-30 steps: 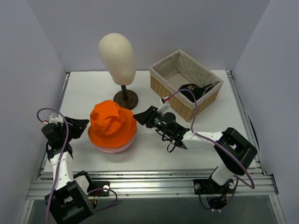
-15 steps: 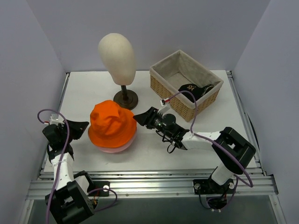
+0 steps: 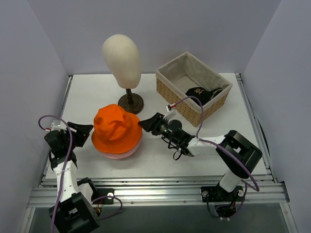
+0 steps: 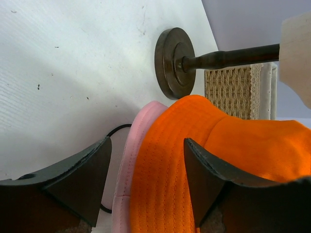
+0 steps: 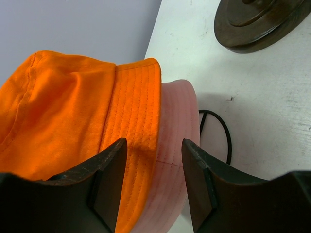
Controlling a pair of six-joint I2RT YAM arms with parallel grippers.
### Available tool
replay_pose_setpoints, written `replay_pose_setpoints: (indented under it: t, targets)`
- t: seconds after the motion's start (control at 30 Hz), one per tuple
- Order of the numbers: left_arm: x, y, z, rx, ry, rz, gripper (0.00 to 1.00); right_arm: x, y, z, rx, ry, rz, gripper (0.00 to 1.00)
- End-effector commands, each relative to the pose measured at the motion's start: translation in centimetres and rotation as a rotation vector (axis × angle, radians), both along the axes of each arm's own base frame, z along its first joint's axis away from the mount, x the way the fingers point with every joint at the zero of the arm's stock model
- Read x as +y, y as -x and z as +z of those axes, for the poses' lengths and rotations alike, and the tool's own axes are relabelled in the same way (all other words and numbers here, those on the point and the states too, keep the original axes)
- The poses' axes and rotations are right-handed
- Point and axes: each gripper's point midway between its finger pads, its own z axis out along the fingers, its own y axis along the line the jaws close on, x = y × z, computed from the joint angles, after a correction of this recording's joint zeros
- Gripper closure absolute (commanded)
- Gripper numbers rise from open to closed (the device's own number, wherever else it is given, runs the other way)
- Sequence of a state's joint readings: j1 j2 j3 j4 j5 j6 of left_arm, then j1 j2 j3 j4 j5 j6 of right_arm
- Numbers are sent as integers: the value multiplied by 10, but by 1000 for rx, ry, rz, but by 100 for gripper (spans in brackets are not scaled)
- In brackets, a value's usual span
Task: Stack the hats
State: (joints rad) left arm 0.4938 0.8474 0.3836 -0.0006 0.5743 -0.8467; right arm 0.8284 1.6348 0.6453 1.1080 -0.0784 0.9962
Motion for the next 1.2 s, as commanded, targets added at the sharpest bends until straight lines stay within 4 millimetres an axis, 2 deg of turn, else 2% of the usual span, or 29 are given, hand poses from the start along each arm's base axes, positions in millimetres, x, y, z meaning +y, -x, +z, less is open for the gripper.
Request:
replay_pose_setpoints:
  t: [0.0,0.27,0.4,0.53,0.67,0.73,0.83,0.87,1.0,1.07,1.1,1.17]
  targets:
    - [7,-3,6,-15,-35,19,29,7,-1,21,-58,-71,4,55]
    - [6,-5,-6,-2,8,26,27,14,0,20,-55,-76,19,56]
    - [-1,-5,-14,-14,72,12,28,15,0,20,-57,-81,19,56]
    - [-7,-8,-7,-70,135,-3,35,14,0,22,-62,-82,19,57]
    - [-7,-8,-1,-87,126,-1,41,12,1,21,-62,-86,18,57]
    - [-7,-6,-1,-92,125,6,47,12,2,21,-63,-94,16,57]
    - [-8,-5,0,-101,125,10,59,11,2,21,-62,-101,14,57]
    - [-8,-4,1,-103,124,9,67,11,2,21,-60,-102,14,57]
    - [-7,-3,-2,-98,118,17,82,9,3,20,-57,-108,7,59]
    - [-7,-3,-3,-95,117,20,85,8,2,17,-54,-104,3,63]
    - [-7,-3,-5,-93,116,23,92,8,3,18,-54,-108,3,64]
    - [-7,-3,-6,-92,116,21,97,7,4,14,-48,-108,2,68]
